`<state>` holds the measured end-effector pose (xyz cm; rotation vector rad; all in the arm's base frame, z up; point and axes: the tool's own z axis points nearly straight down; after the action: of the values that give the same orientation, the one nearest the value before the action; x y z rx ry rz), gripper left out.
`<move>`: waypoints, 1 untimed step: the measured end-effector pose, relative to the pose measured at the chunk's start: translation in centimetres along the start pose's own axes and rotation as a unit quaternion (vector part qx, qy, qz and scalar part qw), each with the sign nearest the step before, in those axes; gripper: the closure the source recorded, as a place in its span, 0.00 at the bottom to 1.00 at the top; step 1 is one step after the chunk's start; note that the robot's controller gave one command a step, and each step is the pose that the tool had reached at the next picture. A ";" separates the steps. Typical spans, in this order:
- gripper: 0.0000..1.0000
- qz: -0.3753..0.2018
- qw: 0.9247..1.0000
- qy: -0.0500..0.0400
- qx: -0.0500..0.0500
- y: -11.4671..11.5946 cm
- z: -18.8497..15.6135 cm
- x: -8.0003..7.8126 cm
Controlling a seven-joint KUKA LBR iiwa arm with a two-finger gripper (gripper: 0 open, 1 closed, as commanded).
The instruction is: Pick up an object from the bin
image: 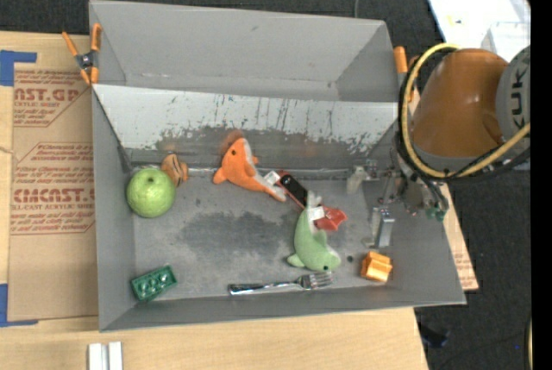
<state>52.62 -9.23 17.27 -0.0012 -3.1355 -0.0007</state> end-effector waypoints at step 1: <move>0.00 -0.001 1.000 -0.004 0.000 0.1 -0.5 -0.2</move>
Offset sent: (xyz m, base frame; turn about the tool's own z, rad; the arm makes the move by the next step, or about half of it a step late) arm -0.0117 0.0430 -0.1027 -0.4563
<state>52.80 -9.18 17.72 0.0016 -3.1432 0.0008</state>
